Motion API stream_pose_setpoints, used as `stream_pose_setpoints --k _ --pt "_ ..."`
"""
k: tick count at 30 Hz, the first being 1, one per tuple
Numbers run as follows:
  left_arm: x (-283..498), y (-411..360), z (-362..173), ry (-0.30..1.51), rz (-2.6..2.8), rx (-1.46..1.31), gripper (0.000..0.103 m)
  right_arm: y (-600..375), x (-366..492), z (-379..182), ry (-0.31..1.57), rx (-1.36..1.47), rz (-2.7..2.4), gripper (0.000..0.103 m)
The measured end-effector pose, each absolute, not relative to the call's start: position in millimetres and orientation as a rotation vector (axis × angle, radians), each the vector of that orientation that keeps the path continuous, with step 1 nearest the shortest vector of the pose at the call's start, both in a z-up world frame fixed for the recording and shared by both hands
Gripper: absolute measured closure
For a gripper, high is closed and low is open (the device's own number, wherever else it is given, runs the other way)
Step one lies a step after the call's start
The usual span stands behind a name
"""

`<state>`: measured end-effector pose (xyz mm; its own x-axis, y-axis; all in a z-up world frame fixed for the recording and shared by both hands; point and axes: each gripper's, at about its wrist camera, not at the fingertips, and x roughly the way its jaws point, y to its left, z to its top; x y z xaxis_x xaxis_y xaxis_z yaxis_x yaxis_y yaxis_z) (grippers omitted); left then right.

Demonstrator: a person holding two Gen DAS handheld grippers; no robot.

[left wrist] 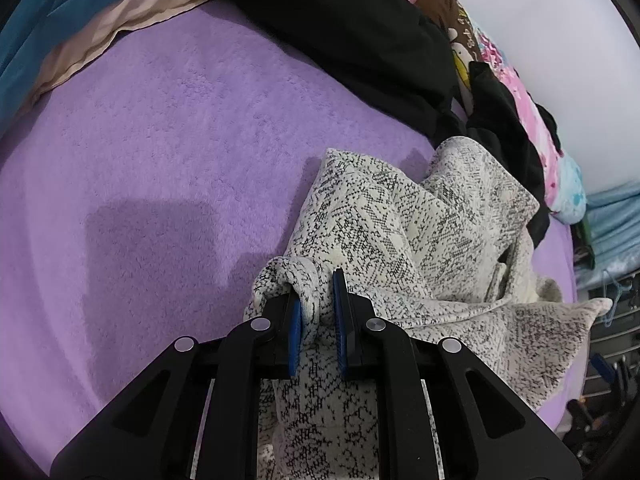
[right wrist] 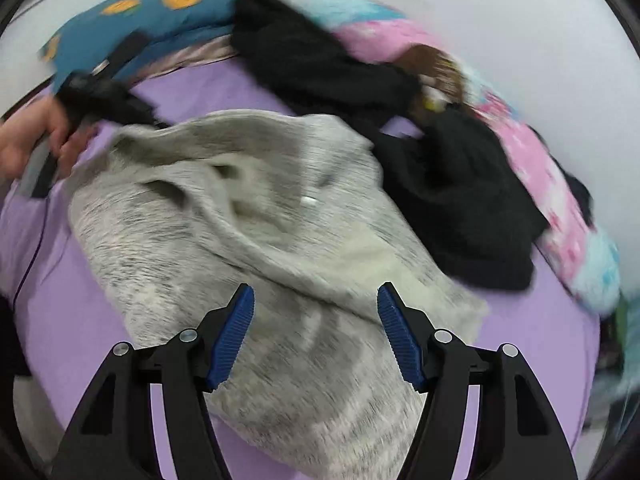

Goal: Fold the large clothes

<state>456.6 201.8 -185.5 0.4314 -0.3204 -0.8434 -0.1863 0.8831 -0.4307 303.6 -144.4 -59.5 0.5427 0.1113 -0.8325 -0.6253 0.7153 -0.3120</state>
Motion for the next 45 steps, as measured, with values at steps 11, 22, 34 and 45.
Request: stream_pose_setpoints --k 11,22,34,45 --pt "457 210 -180 1.141 -0.125 -0.572 0.087 -107 329 -100 1.056 -0.701 0.614 0.085" --pt "437 235 -146 1.067 -0.139 -0.58 0.062 -104 365 -75 0.986 -0.579 0.485 0.086" --pt "407 229 -157 1.13 -0.179 -0.608 0.05 -108 423 -80 1.018 -0.43 0.372 0.095" --pt "393 205 -168 1.183 -0.196 -0.497 0.05 -93 453 -116 1.089 -0.5 0.297 0.089"
